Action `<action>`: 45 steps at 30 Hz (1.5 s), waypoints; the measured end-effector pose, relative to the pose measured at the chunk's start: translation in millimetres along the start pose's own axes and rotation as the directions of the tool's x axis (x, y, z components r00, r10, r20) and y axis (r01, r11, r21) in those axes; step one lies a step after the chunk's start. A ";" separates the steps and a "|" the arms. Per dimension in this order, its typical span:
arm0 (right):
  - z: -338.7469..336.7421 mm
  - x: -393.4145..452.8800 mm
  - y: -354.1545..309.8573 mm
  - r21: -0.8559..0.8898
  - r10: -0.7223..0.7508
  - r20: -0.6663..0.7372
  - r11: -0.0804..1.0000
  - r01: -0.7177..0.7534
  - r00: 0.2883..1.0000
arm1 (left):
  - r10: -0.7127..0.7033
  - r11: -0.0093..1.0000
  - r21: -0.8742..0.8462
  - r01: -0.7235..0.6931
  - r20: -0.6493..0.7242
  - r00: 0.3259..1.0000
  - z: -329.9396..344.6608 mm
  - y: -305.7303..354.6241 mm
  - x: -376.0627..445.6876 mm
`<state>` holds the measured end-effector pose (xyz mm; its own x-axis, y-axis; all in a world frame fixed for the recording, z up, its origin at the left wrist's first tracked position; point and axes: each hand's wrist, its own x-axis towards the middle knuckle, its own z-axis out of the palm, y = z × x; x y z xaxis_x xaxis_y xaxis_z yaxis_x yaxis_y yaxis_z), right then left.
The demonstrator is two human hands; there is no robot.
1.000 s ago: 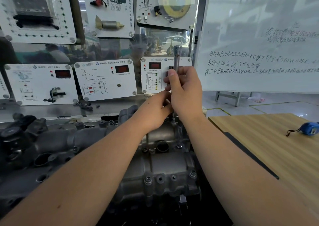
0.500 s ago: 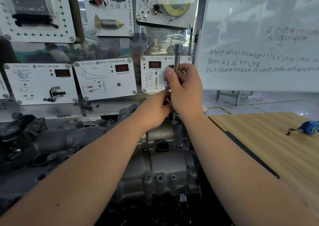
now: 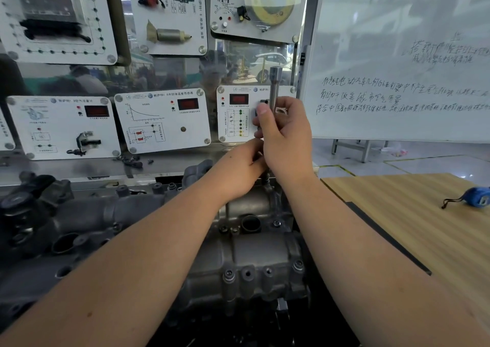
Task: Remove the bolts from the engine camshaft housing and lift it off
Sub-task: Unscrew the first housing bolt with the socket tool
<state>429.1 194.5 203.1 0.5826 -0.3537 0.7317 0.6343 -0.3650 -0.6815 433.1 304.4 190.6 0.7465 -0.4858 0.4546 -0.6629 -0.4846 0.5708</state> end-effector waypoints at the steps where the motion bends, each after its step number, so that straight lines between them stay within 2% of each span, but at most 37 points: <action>1: -0.4 0.3 0.3 -0.004 -0.006 -0.001 1.000 0.006 1.000 | 0.004 1.000 -0.001 -0.004 -0.002 1.000 0.1 0.1 0.1; 9: 0.8 -1.0 -2.4 -0.095 -0.039 0.028 0.995 0.041 0.999 | 0.015 1.000 -0.007 -0.015 0.005 1.000 -0.4 -0.7 -2.0; 15: -0.8 -1.1 -0.9 0.012 -0.008 -0.004 1.000 0.008 1.000 | 0.026 1.000 -0.014 -0.027 -0.007 1.000 0.3 -0.8 -0.3; 24: 1.8 -2.2 -4.1 -0.071 -0.046 0.009 0.996 0.047 0.999 | 0.028 0.999 -0.024 -0.028 0.011 1.000 -1.2 0.3 -3.0; 31: -0.6 -1.3 -1.7 0.026 -0.026 -0.022 0.999 0.027 0.999 | 0.028 0.999 -0.020 -0.028 -0.001 1.000 0.4 0.6 -0.7; 38: 1.8 -1.7 -5.6 -0.031 -0.048 -0.010 0.998 0.048 0.999 | 0.027 0.999 -0.022 -0.027 0.009 1.000 -1.1 1.1 -3.1; 45: 0.2 -1.2 -2.5 0.054 -0.011 -0.014 0.998 0.012 1.000 | 0.035 0.999 -0.029 -0.035 -0.013 0.999 -0.2 1.0 -1.7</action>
<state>426.8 196.0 203.9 0.5683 -0.3619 0.7390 0.6675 -0.3224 -0.6712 431.3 304.9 190.6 0.7235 -0.4931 0.4830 -0.6870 -0.4459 0.5738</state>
